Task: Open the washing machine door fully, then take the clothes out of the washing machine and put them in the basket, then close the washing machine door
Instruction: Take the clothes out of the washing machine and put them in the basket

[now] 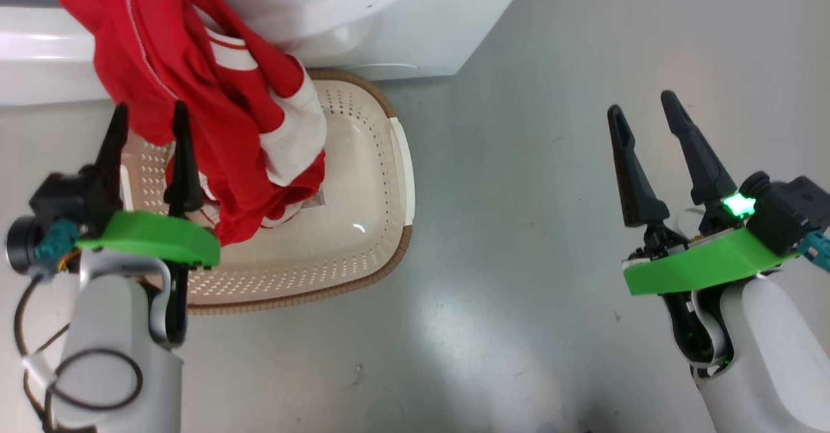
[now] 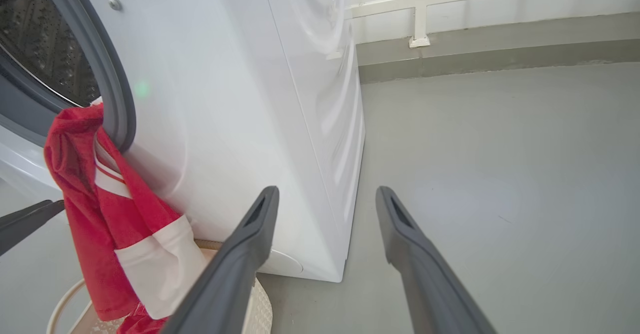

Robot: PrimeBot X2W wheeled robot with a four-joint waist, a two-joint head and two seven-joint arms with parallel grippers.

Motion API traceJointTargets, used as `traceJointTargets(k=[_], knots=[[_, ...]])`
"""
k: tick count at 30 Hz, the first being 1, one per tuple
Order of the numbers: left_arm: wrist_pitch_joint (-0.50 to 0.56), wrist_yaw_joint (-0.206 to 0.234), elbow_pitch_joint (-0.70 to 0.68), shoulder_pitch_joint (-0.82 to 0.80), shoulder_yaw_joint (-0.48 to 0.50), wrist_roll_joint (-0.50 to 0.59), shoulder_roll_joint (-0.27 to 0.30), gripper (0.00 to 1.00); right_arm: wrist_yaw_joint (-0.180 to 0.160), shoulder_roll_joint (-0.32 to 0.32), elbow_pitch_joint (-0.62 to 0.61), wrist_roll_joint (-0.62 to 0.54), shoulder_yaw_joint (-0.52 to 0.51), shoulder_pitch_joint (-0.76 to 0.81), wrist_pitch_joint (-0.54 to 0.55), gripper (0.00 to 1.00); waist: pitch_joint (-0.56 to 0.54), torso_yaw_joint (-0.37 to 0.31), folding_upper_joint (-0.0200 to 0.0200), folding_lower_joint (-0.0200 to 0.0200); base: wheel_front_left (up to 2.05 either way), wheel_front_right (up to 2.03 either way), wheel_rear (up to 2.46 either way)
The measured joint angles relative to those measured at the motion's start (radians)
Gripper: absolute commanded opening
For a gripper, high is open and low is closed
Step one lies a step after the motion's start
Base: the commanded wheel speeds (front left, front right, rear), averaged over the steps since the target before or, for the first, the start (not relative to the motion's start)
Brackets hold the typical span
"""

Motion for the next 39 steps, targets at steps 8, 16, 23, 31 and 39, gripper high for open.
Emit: traceJointTargets(k=[8, 16, 23, 31, 39], knots=[[0.000, -0.007, -0.160, 0.097, -0.022, -0.017, -0.001, 1.00, 0.000, -0.004, 0.002, 0.000, 0.000, 0.004, 0.000, 1.00, -0.024, 0.012, 0.0000, 0.0000, 0.00, 0.00, 0.00], [0.000, 0.004, -0.328, 0.214, -0.073, -0.026, -0.002, 1.00, 0.000, -0.009, 0.003, 0.000, 0.000, 0.025, 0.000, 1.00, -0.045, 0.020, 0.0000, 0.0000, 0.00, 0.00, 0.00], [0.000, 0.038, -0.434, 0.309, -0.095, -0.034, 0.000, 1.00, 0.000, -0.016, 0.003, 0.000, 0.000, 0.031, 0.000, 1.00, -0.053, 0.025, 0.0000, 0.0001, 0.00, 0.00, 0.00], [0.000, 0.074, -0.503, 0.382, -0.109, -0.044, 0.001, 1.00, 0.000, -0.020, 0.003, 0.000, -0.001, 0.040, 0.000, 1.00, -0.056, 0.028, 0.0000, 0.0000, 0.00, 0.00, 0.00], [0.000, 0.083, -0.509, 0.382, -0.117, -0.052, 0.001, 1.00, 0.000, -0.020, 0.004, 0.000, 0.001, 0.040, 0.000, 1.00, -0.066, 0.028, 0.0000, 0.0000, 0.00, 0.00, 0.00]])
